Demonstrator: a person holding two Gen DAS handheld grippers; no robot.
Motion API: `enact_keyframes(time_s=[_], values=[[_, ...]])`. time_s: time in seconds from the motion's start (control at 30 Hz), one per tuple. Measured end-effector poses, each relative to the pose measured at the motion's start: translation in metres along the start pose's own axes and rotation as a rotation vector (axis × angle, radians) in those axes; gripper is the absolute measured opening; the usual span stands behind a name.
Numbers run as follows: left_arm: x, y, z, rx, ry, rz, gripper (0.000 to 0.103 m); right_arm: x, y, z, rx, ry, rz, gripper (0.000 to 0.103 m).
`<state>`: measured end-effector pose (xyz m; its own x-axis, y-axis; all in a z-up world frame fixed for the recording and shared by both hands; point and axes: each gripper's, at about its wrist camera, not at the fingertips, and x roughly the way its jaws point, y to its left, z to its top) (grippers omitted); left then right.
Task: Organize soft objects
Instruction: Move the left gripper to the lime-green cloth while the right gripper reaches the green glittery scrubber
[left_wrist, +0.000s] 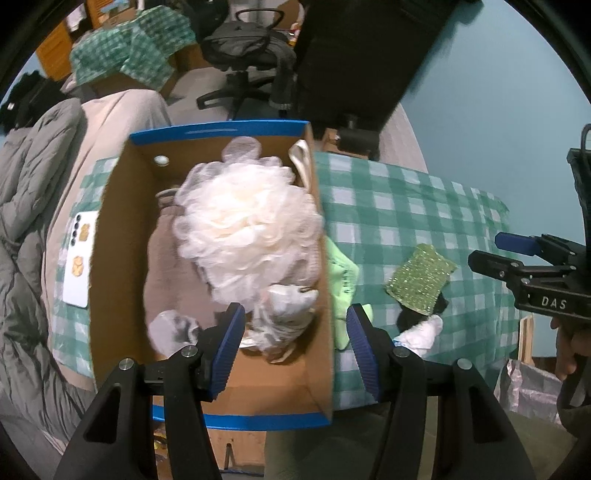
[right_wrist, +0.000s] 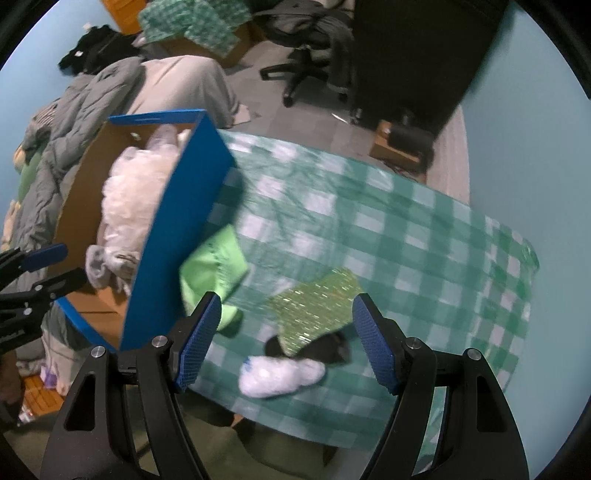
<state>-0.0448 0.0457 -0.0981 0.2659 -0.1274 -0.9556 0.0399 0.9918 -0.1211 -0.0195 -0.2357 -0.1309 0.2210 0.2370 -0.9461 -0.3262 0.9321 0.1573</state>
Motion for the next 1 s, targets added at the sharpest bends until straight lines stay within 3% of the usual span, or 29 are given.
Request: enact_keyframes(time_s=[0.67,1.0], values=[[0.045,-0.078,0.01,0.171,0.061,-0.041,0.063,0.019,-0.061,-0.035,0.131,0.057,-0.022,0.074],[0.073,-0.077,0.01,0.135,0.11,-0.048,0.063,0.03,-0.065,-0.041,0.143,0.081,-0.022,0.074]])
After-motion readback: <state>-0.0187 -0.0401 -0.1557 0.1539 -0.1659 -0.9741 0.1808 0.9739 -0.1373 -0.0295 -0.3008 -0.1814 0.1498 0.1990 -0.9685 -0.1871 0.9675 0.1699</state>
